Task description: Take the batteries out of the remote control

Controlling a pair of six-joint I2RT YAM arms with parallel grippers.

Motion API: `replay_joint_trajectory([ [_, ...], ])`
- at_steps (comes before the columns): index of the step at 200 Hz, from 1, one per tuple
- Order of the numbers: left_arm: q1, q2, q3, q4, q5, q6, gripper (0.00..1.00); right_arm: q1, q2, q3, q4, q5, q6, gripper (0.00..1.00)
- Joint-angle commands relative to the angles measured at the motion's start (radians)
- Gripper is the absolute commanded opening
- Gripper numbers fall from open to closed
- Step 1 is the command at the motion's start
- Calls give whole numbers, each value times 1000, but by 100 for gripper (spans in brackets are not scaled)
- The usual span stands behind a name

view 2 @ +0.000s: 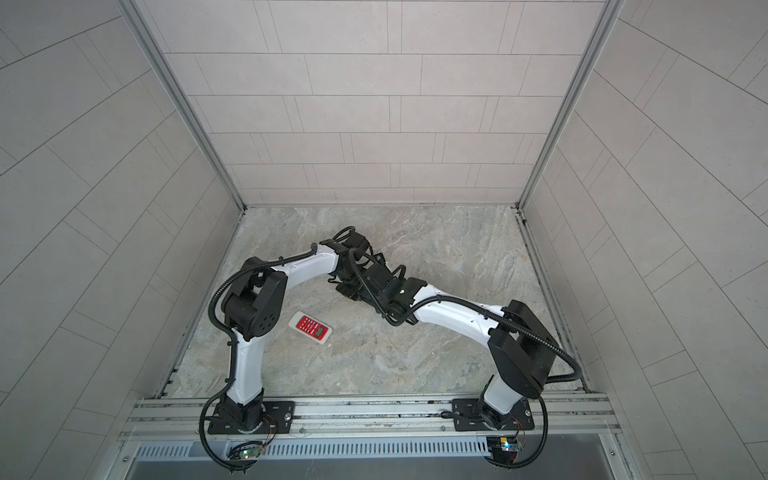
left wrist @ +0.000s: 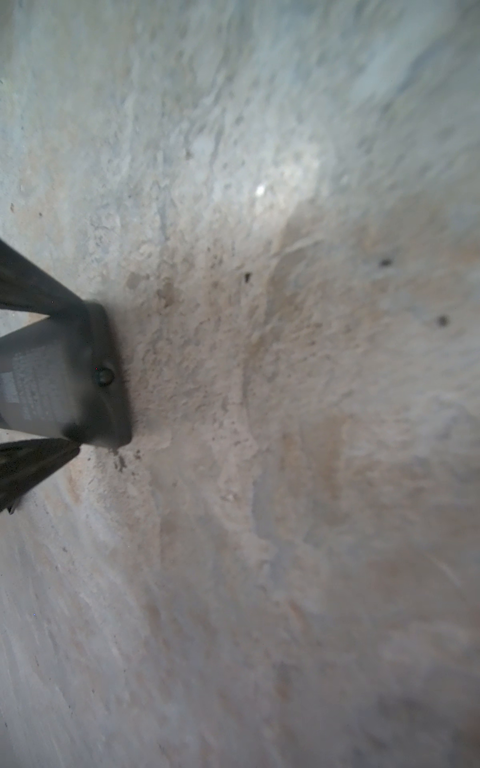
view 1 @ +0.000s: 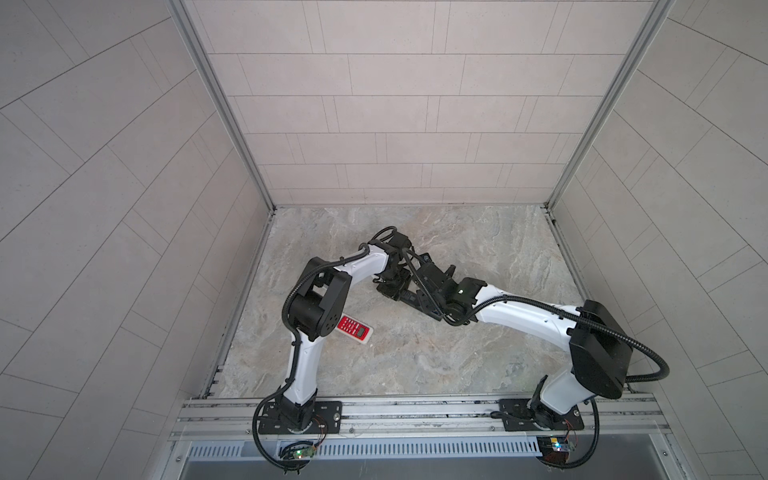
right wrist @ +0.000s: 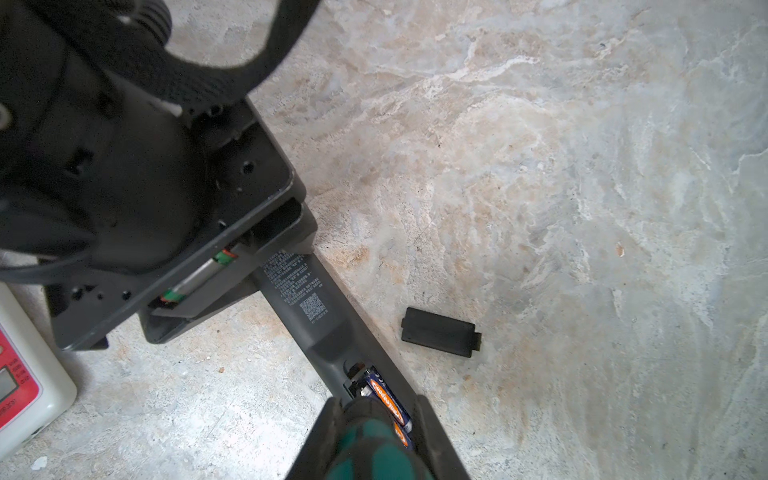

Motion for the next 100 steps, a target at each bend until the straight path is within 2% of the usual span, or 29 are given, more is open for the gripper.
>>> replay_joint_trajectory([
  [1,6,17,-5,-35,-31,-10,49,1,-36,18,-52,46,-21,0],
  [21,6,18,-5,-39,-34,-11,46,1,-33,36,-72,49,-30,0],
  [100,10,21,-6,-44,-37,-15,46,2,-29,81,-157,78,-63,0],
])
